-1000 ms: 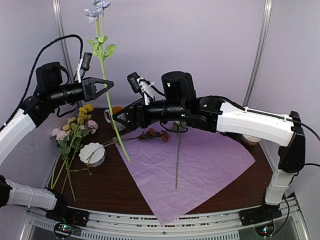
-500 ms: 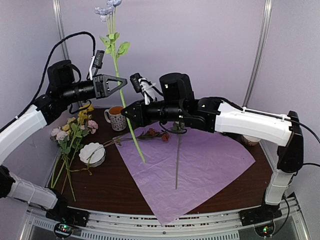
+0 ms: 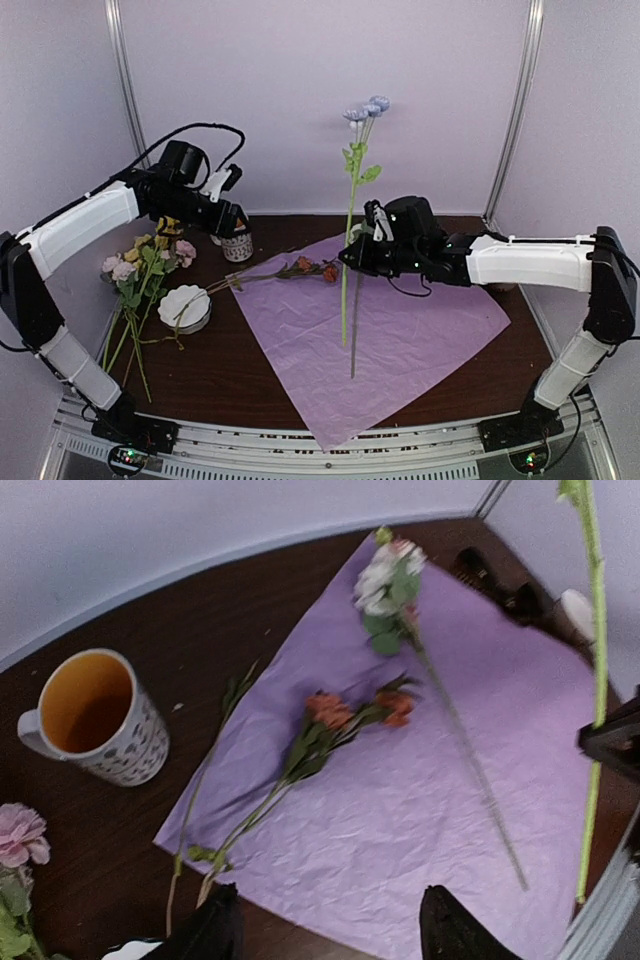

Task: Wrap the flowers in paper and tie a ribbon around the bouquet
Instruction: Place the fake flower on the flattened wrapping paper, then pick up the fake flower from the center of the board.

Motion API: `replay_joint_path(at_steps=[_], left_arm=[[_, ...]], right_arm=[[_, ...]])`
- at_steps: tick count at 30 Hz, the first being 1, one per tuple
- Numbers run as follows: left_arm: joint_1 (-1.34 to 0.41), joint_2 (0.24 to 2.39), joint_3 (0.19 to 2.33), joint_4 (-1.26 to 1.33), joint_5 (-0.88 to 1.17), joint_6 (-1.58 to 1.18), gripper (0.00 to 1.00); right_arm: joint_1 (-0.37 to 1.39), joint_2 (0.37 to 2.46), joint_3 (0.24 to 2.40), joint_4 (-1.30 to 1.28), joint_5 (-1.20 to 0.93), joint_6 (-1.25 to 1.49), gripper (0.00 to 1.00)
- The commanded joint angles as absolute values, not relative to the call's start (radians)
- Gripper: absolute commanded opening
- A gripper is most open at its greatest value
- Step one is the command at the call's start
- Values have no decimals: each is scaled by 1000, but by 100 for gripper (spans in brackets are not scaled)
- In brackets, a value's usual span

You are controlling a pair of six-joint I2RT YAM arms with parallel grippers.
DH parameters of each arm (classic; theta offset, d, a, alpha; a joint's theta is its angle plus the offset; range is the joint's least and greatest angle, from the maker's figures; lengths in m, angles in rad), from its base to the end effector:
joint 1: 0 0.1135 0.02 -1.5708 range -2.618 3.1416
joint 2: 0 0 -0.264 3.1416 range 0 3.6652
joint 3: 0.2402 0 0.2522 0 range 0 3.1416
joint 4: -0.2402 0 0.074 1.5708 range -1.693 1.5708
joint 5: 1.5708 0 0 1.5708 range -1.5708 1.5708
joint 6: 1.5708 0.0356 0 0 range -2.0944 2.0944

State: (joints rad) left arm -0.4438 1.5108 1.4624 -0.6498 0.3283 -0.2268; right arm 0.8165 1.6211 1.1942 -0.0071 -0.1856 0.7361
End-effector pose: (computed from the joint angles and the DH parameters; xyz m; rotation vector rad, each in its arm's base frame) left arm 0.2969 -0.1539 0.3559 0.4297 2.2886 -0.7194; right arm 0.2554 0.2814 0.2845 -0.2188 2.1902 1.1292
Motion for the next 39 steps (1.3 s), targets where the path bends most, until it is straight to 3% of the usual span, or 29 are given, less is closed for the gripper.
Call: replay_joint_path(at_steps=[1, 5, 12, 18, 24, 27, 35, 39], left_arm=[[-439, 1638, 1503, -876, -38, -3, 61], [-438, 1707, 1470, -864, -200, 56, 60], [-438, 1824, 1470, -864, -167, 111, 66], [-438, 1927, 1508, -888, -144, 153, 69], [-437, 2034, 1563, -896, -166, 166, 67], [-438, 2070, 1587, -903, -189, 163, 57], [-438, 2065, 1588, -913, -240, 166, 1], [-438, 2011, 1594, -922, -232, 155, 0]], right_arm=[[785, 1629, 1055, -19, -142, 917, 0], [770, 1690, 1007, -3, -141, 963, 0], [763, 1789, 1017, -63, -148, 957, 0], [765, 1775, 1040, -201, -64, 887, 46], [773, 1715, 1093, -325, 26, 788, 52], [772, 1700, 1104, -348, 39, 766, 52], [773, 1673, 1110, -354, 40, 752, 53], [773, 1657, 1120, -371, 49, 737, 53]])
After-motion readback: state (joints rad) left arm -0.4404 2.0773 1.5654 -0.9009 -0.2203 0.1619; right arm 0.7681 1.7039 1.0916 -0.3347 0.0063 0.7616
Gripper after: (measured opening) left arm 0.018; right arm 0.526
